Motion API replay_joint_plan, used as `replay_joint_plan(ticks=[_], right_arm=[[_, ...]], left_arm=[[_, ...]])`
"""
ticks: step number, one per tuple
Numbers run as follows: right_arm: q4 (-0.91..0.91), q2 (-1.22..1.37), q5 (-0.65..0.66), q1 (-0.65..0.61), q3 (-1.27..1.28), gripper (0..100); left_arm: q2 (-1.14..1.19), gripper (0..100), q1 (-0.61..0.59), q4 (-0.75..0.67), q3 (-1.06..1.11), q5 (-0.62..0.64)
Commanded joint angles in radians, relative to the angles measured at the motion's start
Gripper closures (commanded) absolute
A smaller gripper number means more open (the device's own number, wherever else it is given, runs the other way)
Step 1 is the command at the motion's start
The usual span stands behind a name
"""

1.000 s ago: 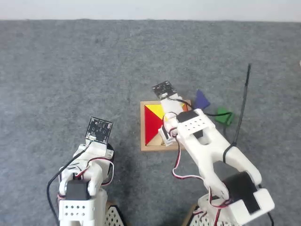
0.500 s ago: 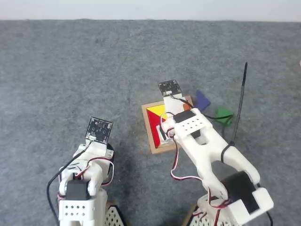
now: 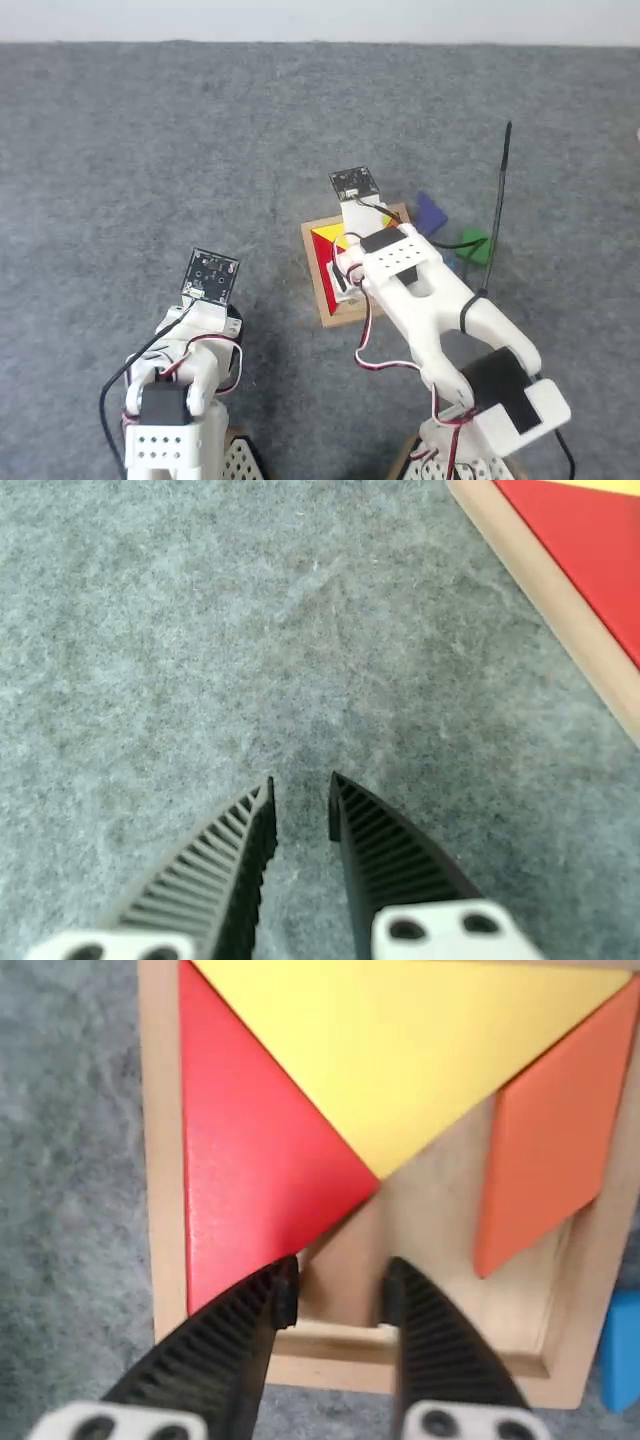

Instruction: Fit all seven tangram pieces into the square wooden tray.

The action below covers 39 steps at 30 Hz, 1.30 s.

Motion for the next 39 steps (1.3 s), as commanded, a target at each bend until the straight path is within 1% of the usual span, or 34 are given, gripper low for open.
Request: replay_joint_plan(ticks=[1,4,7,10,14,17,21,28,32,37,39], right_arm=[[0.010,0.022,-0.005,0.035,-0.009,95.2],[0.021,0.022,-0.003,0.076,-0.031,97.4],[0.077,-0.001,0.002,0.120,-0.078,97.9],[0.162,-0.061,0.064,0.131,-0.141,98.0],[0.265,-0.143,0.101,0.131,-0.233,99.2],[0.308,-0.148,0.181,0.131,-0.288,99.2],[0.303,-0.077,0.229,0.140,-0.319,99.2],[0.302,0.139,0.296,0.220,-0.439,99.2],[0.297,0.213,0.296,0.216,-0.493,99.2],[0.271,0.234,0.296,0.185,-0.497,99.1],[0.271,0.234,0.296,0.177,-0.497,96.9]], left_arm=[[-0.021,91,-0.002,0.003,-0.012,-0.011],[-0.021,91,-0.002,0.003,-0.012,-0.011],[-0.021,91,-0.002,0.003,-0.012,-0.011],[-0.021,91,-0.002,0.003,-0.012,-0.011],[-0.021,91,-0.002,0.003,-0.012,-0.011],[-0.021,91,-0.002,0.003,-0.012,-0.011],[-0.021,91,-0.002,0.003,-0.012,-0.011],[-0.021,91,-0.002,0.003,-0.012,-0.011],[-0.021,91,-0.002,0.003,-0.012,-0.011],[-0.021,91,-0.002,0.003,-0.012,-0.011],[-0.021,91,-0.002,0.003,-0.012,-0.011]])
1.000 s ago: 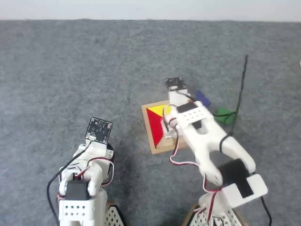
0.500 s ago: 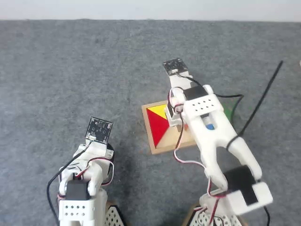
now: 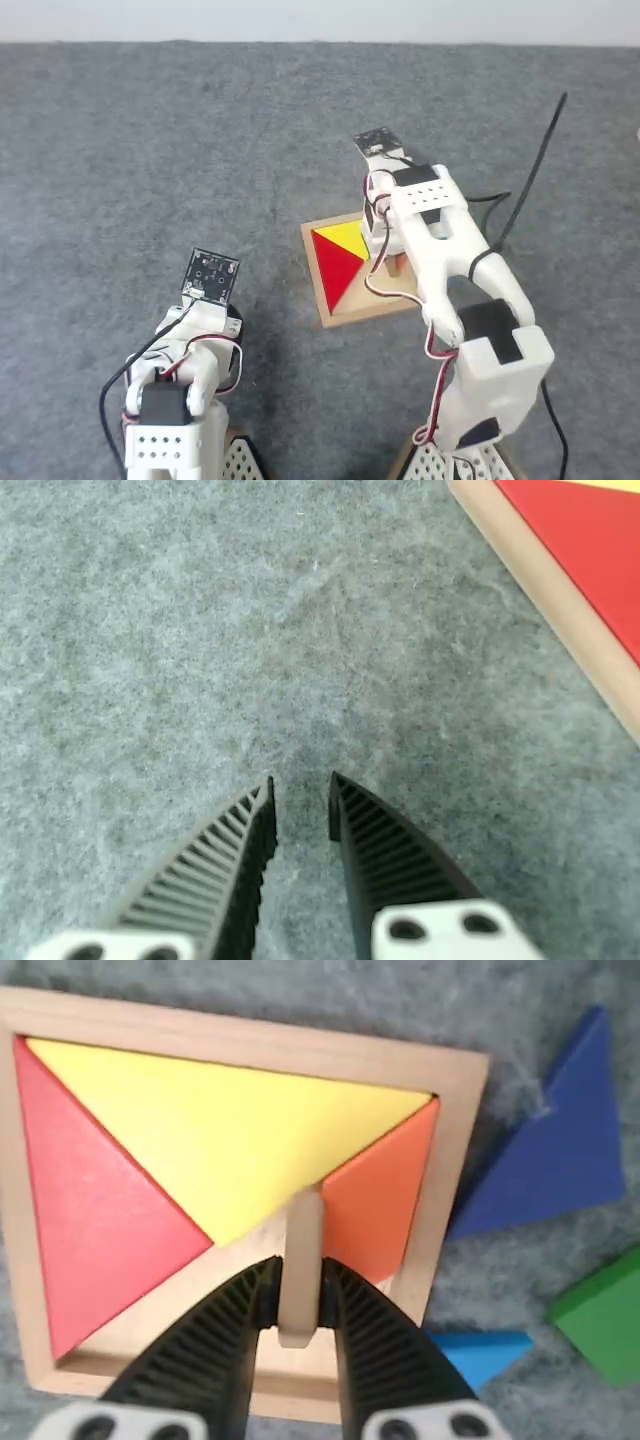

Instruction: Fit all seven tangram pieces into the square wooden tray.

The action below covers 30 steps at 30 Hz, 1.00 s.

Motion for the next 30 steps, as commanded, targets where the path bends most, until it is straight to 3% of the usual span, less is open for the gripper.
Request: replay_joint_plan(ticks=[1,8,30], right_arm=[[-0.016,-0.012,0.009,-0.027,-0.048,94.3],[-0.016,-0.010,0.006,-0.025,-0.046,74.5],[-0.024,-0.019,-0.012,-0.068,0.101,75.2]], left_arm=[[-0.021,91,-0.002,0.003,-0.012,-0.011],[-0.021,91,-0.002,0.003,-0.012,-0.011],[-0.021,91,-0.002,0.003,-0.012,-0.011]])
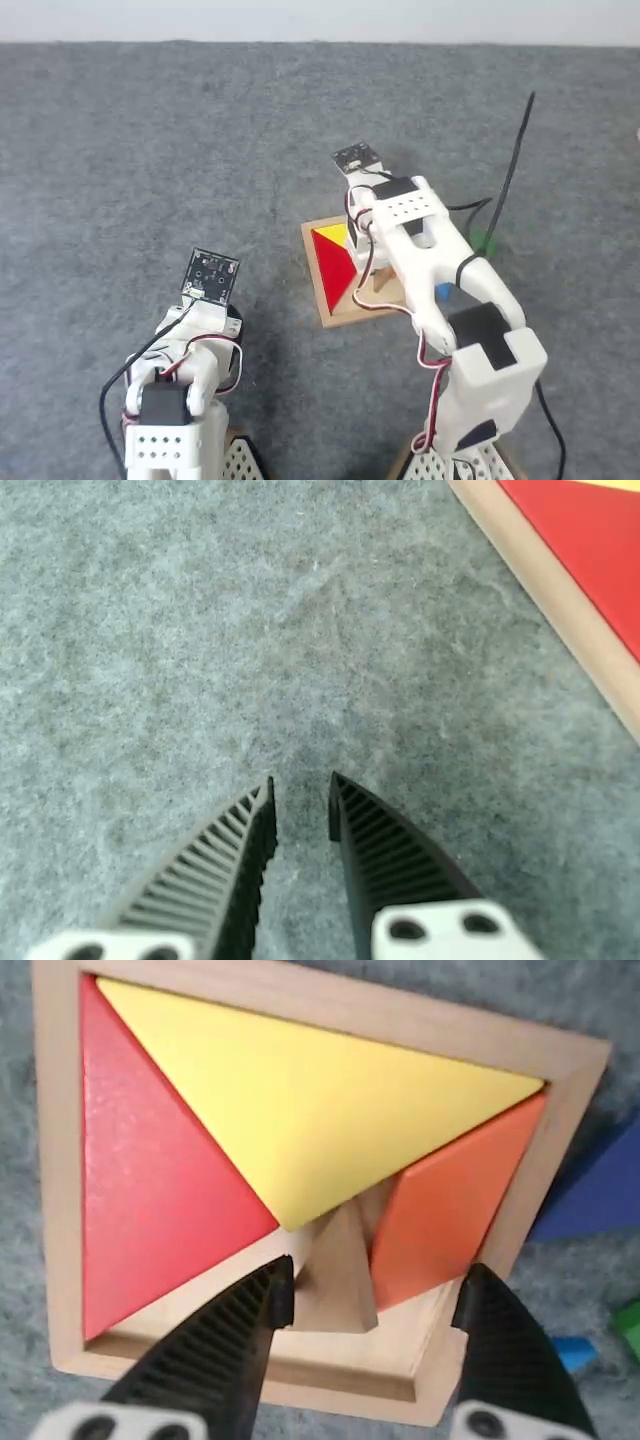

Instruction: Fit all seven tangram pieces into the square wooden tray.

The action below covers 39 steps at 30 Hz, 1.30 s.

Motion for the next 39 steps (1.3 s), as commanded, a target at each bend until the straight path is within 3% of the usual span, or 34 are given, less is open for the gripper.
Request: replay_joint_plan(ticks=[1,6,13,23,39], right_arm=[[-0.004,-0.016,-0.012,0.005,0.028,76.8],[-0.001,-0.019,-0.012,0.002,0.031,88.6],[0.008,-0.022,-0.018,0.001,-0.008,88.3],[0.176,-0.099,-0.054,0.004,-0.198,89.6],[0.147,-0.058,-0.055,0.044,-0.160,92.2]], left_arm=[[-0.021,91,-0.002,0.003,-0.012,-0.011],[-0.021,91,-0.002,0.003,-0.012,-0.011],[-0.021,91,-0.002,0.003,-0.012,-0.011],[-0.021,91,-0.002,0.003,-0.012,-0.011],[-0.021,91,-0.002,0.003,-0.012,-0.011]])
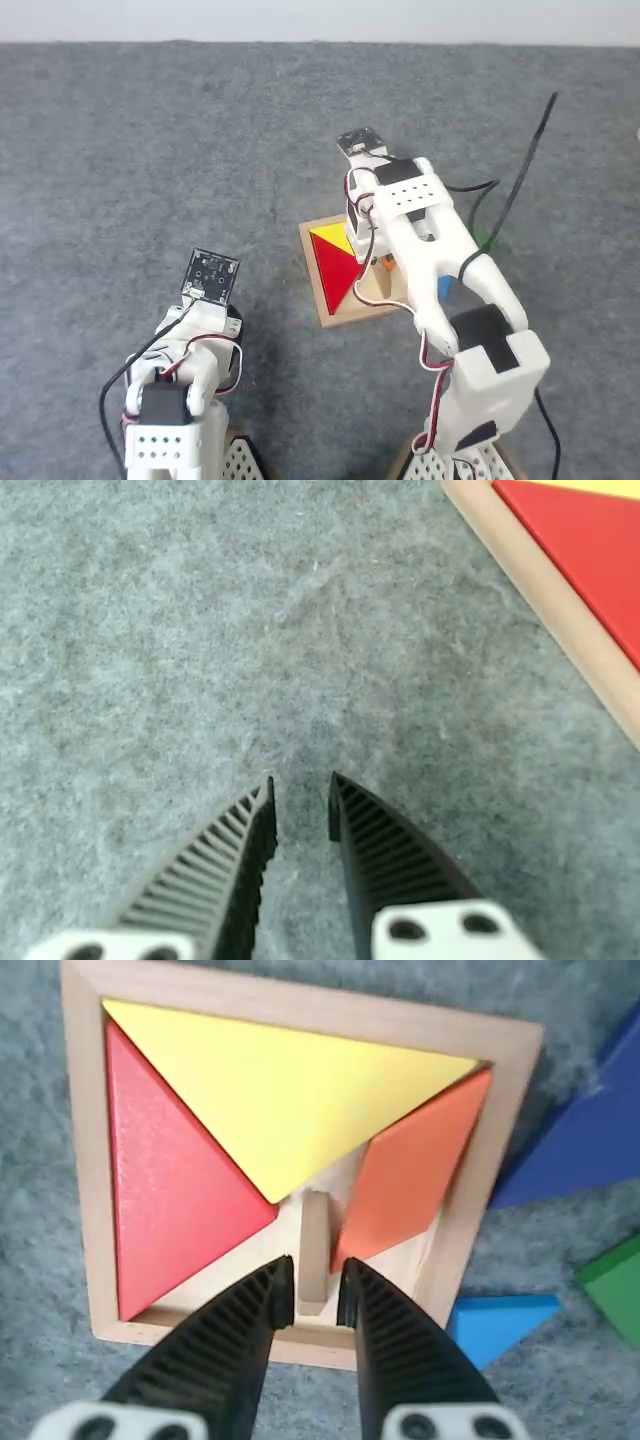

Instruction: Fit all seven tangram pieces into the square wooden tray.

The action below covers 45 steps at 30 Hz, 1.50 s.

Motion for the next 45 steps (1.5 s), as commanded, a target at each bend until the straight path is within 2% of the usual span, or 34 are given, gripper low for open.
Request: replay_joint_plan(ticks=[1,8,16,27,45], right_arm=[[-0.010,-0.030,-0.006,0.035,-0.009,92.2],[-0.015,-0.024,-0.006,0.028,-0.008,92.3],[-0.082,-0.028,-0.009,-0.042,0.084,92.3],[-0.076,-0.088,-0.035,-0.143,0.100,92.3],[-0.117,-0.088,-0.026,-0.114,0.212,92.1]], left_arm=[[-0.021,91,-0.002,0.003,-0.012,-0.011],[-0.021,91,-0.002,0.003,-0.012,-0.011],[-0.021,91,-0.002,0.003,-0.012,-0.011],[-0.021,91,-0.002,0.003,-0.012,-0.011],[-0.021,91,-0.002,0.003,-0.012,-0.011]])
